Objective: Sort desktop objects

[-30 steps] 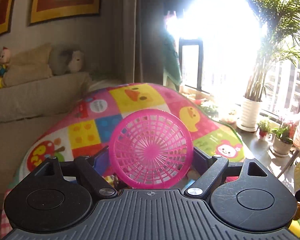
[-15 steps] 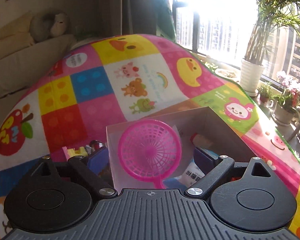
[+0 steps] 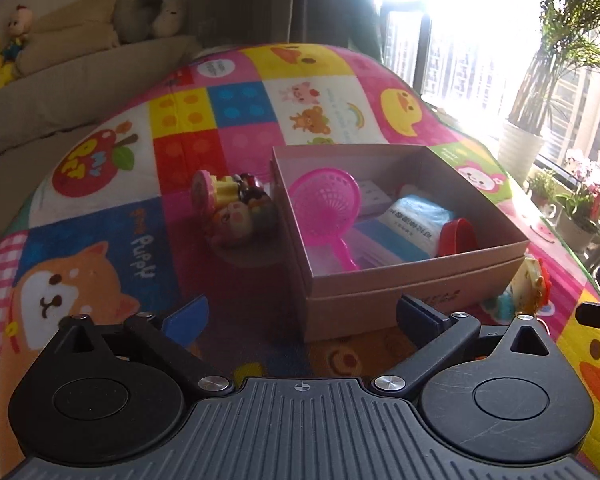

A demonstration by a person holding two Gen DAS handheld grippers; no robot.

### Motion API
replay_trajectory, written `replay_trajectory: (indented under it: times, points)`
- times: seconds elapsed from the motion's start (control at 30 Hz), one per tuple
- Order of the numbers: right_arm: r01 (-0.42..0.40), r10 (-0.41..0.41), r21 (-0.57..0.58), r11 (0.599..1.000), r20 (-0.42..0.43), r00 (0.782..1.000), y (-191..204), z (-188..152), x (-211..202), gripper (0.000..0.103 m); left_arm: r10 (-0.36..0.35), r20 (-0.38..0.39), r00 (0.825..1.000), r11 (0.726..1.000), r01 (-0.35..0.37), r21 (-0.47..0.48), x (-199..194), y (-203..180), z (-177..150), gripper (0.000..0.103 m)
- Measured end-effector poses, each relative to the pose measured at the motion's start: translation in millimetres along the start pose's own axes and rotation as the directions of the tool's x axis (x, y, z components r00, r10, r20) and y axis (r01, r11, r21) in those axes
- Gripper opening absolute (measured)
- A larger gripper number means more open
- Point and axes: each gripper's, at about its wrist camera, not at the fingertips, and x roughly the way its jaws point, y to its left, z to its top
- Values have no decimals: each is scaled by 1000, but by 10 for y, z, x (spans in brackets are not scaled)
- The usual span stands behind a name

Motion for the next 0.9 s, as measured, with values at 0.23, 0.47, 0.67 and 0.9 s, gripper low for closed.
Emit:
replay_trajectory:
  times: [0.23, 0.47, 0.67, 0.9]
  points:
    - [-9, 9, 11, 1000, -22, 1000, 124, 69, 370, 71, 22, -4, 1000, 1000, -22, 21, -227, -25, -281, 103]
    - [99, -102, -40, 994, -75, 992, 272, 72, 720, 48, 6, -44, 999, 999, -9, -53, -202, 87, -451, 103]
    - [92, -93, -17, 996, -87, 992, 192, 154, 499, 41, -2, -22, 1000, 997, 0, -82, -274, 170, -482, 103]
    - [28, -21, -44, 999, 154, 988, 247, 980, -378, 41, -40, 15, 999, 993, 41, -113, -327, 193, -444, 103]
